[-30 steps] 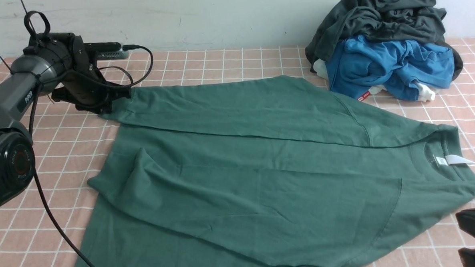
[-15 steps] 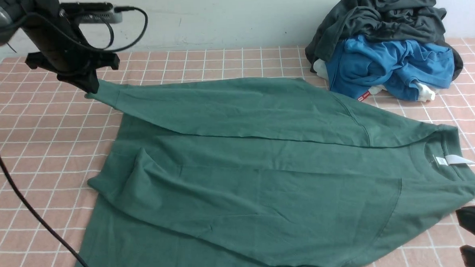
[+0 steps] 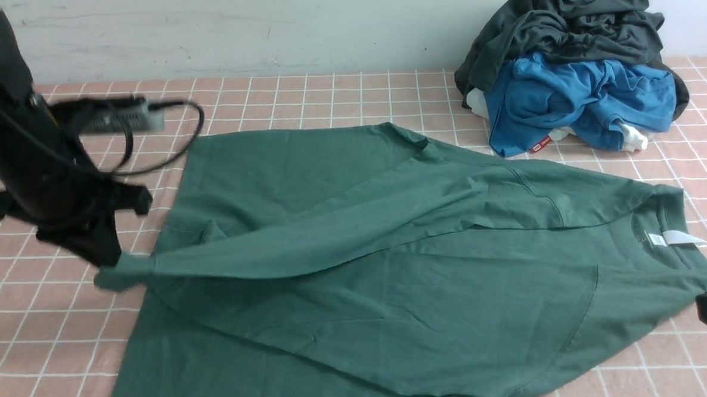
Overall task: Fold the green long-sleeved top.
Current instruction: Use the left arm to drag and drop the cuff onto the cuff closest to the left arm, then use both arms simultaneously to clamp the lower edge of the clothing fabric
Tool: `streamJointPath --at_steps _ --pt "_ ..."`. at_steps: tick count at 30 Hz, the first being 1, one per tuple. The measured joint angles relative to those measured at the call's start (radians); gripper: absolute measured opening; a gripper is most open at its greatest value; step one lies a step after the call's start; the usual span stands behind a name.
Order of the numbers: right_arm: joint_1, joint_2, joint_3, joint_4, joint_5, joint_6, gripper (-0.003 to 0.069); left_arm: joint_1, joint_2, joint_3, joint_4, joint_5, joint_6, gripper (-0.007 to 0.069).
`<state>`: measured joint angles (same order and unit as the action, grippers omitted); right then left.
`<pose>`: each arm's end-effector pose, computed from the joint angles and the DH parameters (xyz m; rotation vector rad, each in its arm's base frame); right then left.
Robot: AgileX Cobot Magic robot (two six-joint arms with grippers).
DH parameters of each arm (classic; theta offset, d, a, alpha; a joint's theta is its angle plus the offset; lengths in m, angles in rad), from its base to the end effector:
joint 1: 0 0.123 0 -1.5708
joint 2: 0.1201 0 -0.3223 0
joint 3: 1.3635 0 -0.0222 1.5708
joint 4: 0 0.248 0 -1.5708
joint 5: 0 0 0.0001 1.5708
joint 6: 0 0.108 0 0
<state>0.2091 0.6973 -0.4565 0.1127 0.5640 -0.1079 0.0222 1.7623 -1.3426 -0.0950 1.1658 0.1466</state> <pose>0.1056 0.0291 0.2713 -0.2845 2.2721 0.1710 0.3485 -0.0017 0.2625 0.1378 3.0563 -0.1259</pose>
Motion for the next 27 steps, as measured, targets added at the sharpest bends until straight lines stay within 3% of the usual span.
streamJointPath --at_steps 2,7,10,13,17,21,25,27 --pt "0.000 0.000 0.000 0.011 0.000 0.000 -0.0010 0.000 0.002 0.044 0.030 -0.026 0.001 0.0091" --pt "0.000 0.000 0.001 0.019 0.003 0.000 -0.0010 -0.005 -0.044 0.078 0.062 -0.028 -0.020 0.0338" --pt "0.000 0.000 0.001 0.028 0.021 0.000 -0.0010 -0.048 -0.114 0.130 0.065 -0.014 -0.008 0.0428" --pt "0.000 0.000 0.001 0.039 0.039 0.000 -0.0010 -0.134 -0.177 0.232 0.095 -0.045 0.088 0.0455" --pt "0.000 0.000 0.001 0.043 0.069 0.000 -0.0010 -0.280 -0.228 0.463 0.163 -0.184 0.389 0.0462" --pt "0.000 0.000 0.001 0.050 0.089 0.000 -0.0010 -0.332 -0.222 0.635 0.184 -0.316 0.670 0.0461" --pt "0.000 -0.001 0.001 0.050 0.091 0.000 -0.0010 -0.337 -0.215 0.698 0.197 -0.403 0.792 0.0435" --pt "0.000 -0.006 0.001 0.050 0.092 0.000 -0.0010 -0.338 -0.222 0.711 0.202 -0.417 0.823 0.0383"
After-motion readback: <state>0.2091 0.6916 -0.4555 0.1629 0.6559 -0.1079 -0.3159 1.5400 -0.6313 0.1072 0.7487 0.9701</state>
